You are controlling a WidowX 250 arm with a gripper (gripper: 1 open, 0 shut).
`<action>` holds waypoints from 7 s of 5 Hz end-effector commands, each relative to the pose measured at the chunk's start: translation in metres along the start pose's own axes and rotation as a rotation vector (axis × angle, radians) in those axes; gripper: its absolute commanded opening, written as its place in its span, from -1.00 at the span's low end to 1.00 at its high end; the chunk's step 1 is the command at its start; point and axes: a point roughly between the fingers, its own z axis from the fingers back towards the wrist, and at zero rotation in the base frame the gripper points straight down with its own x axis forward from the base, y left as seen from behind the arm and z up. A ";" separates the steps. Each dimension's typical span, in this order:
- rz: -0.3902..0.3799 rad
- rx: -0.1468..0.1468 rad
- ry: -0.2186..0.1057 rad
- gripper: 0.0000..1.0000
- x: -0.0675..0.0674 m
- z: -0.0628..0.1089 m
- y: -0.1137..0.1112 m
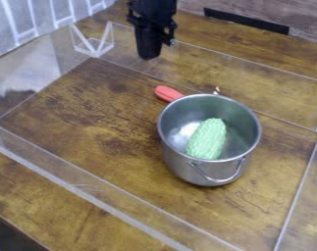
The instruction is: Move the orange spoon to the left
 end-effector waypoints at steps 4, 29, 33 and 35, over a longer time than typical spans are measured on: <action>-0.028 -0.014 -0.118 1.00 0.007 0.013 0.008; -0.585 -0.147 -0.030 -1.00 0.010 -0.054 -0.018; -0.732 -0.147 0.035 -1.00 -0.007 -0.029 0.013; -0.746 -0.164 0.027 -1.00 -0.014 -0.043 0.025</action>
